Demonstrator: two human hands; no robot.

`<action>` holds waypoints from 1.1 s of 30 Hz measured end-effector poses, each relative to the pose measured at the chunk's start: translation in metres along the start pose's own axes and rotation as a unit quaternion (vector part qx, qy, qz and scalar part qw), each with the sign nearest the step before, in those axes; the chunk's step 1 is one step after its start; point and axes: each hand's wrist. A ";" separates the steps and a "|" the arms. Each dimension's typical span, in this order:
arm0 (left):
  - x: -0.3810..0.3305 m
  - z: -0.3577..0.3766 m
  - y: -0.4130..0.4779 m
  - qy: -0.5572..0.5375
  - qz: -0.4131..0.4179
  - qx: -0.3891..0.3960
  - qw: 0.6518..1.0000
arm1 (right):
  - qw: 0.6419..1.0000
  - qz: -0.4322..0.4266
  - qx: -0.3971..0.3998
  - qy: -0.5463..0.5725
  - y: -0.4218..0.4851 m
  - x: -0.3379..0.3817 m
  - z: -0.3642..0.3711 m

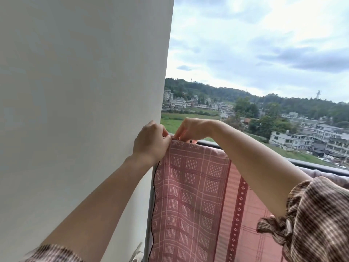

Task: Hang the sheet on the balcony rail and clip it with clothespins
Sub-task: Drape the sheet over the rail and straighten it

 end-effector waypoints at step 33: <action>0.031 -0.004 0.008 -0.324 -0.178 0.101 0.924 | 0.990 -0.080 -0.075 -0.086 -0.034 0.010 0.017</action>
Point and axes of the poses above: each hand's wrist, its own y-axis towards the middle knuckle, its own z-axis out of the palm, x = y × z, and after that the axes turned 12 degrees about -z, right-handed
